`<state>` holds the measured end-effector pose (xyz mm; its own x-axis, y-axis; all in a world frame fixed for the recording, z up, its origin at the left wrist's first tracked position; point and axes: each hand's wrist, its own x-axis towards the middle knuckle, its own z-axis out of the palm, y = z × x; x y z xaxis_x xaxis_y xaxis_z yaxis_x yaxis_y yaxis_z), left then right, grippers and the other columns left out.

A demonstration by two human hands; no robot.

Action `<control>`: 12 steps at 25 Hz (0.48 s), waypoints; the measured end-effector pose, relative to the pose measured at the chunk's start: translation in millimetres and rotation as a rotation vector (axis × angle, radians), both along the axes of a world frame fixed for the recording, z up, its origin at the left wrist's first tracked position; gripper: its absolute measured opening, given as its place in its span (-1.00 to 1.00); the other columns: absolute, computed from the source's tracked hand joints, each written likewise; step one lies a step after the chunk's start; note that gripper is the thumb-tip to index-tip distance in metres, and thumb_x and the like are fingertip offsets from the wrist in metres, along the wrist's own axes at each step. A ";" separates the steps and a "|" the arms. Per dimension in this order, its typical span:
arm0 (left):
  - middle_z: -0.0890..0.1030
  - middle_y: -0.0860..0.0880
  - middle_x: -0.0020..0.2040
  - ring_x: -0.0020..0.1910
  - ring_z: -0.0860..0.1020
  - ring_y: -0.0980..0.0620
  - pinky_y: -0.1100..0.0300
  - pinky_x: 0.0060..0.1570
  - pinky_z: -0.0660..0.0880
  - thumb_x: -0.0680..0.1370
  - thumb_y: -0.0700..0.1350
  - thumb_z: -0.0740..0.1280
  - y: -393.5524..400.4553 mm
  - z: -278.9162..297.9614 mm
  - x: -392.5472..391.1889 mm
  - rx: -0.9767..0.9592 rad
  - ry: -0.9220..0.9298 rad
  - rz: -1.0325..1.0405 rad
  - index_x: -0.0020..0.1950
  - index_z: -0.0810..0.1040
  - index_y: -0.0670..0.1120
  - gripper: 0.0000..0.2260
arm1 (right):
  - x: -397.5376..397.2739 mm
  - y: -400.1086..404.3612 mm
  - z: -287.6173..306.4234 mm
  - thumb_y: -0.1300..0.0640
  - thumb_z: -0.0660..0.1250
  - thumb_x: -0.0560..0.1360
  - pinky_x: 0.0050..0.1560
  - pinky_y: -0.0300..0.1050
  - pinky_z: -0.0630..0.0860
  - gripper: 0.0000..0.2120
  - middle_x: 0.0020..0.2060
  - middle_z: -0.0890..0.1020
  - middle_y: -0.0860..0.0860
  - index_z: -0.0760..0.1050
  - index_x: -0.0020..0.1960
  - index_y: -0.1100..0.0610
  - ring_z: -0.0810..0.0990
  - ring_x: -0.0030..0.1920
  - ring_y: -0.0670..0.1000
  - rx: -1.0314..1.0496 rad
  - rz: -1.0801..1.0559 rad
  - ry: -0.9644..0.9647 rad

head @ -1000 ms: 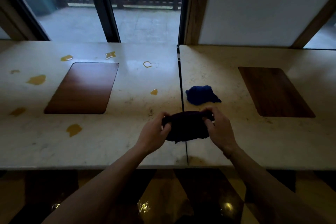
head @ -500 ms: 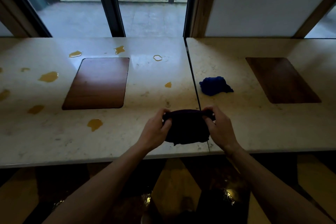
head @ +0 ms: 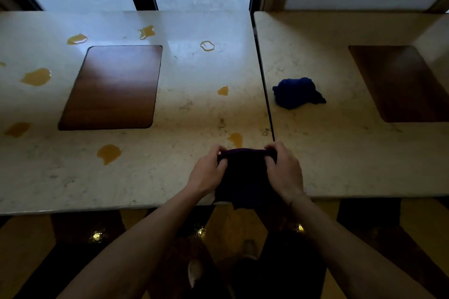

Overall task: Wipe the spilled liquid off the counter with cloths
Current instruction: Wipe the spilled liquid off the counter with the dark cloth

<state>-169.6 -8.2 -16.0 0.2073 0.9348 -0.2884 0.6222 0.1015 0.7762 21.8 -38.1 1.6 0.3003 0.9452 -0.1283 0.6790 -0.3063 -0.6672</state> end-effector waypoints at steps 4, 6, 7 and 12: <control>0.53 0.02 0.20 -0.03 0.58 0.05 0.14 -0.22 0.55 0.63 0.04 0.17 20.6 -13.1 -20.7 0.176 0.273 -0.080 0.39 0.34 0.10 -0.68 | -29.8 -13.7 -17.6 -0.10 0.29 0.53 0.28 0.21 0.34 -0.53 0.39 0.33 0.09 0.32 0.40 -0.03 0.31 0.36 0.17 0.125 0.227 -0.453; 0.47 -0.01 0.26 0.03 0.56 0.02 0.13 -0.15 0.53 0.61 0.07 0.19 37.1 -13.4 -51.2 0.236 0.356 -0.089 0.41 0.34 0.08 -0.64 | -39.9 -24.1 -35.2 -0.30 0.19 0.51 0.36 0.39 0.21 -0.41 0.47 0.29 0.09 0.26 0.47 -0.09 0.23 0.44 0.22 -0.017 0.387 -0.552; 0.46 -0.04 0.28 0.10 0.53 -0.02 0.09 -0.08 0.53 0.60 0.08 0.21 46.5 -14.2 -70.9 0.266 0.397 -0.075 0.40 0.36 0.06 -0.63 | -43.6 -27.7 -45.2 -0.37 0.13 0.49 0.37 0.47 0.13 -0.35 0.51 0.25 0.09 0.23 0.50 -0.11 0.18 0.48 0.25 -0.088 0.431 -0.586; 0.36 -0.17 0.40 0.35 0.33 -0.21 -0.17 0.19 0.43 0.55 0.15 0.28 117.6 -16.3 -160.8 0.373 0.677 -0.131 0.42 0.38 0.00 -0.52 | -64.6 -16.6 -73.1 -0.43 -0.04 0.50 0.30 0.65 -0.04 -0.28 0.60 0.05 0.08 0.06 0.59 -0.15 -0.05 0.55 0.35 -0.193 0.508 -0.687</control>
<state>-330.4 109.4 -32.3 0.2142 0.9748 -0.0629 0.9612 -0.1988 0.1914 -42.8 -54.7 -71.6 -0.0815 0.9660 -0.2453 0.9966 0.0770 -0.0281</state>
